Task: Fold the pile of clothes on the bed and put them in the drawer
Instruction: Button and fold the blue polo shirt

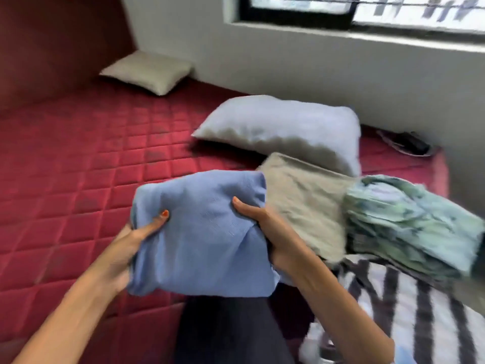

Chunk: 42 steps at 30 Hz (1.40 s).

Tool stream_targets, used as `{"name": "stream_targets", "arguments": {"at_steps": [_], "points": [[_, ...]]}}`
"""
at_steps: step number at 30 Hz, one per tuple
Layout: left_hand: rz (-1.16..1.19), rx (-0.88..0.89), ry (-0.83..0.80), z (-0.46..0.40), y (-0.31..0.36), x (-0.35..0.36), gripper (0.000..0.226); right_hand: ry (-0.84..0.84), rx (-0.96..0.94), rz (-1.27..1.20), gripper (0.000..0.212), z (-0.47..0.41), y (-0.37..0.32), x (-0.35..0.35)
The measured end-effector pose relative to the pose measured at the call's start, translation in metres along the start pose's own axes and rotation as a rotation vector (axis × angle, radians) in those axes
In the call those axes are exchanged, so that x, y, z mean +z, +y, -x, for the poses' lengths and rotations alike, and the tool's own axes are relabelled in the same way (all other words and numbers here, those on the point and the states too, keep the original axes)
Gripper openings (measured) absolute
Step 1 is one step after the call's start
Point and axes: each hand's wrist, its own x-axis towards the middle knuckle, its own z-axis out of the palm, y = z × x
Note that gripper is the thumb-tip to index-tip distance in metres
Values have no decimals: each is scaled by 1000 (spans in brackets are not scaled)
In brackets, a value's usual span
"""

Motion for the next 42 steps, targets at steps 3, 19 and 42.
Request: {"name": "stream_targets", "arguments": {"at_steps": [3,19,42], "points": [[-103,67,-220,-21,22,69,85,141,-136,-37,40,26,-35,-56],[-241,225,-572,-16,32,292,25,478,-277,-215,28,137,-94,-210],[-287,-837,-595,180,-141,236,66,90,182,974,47,163,-39,-278]]}}
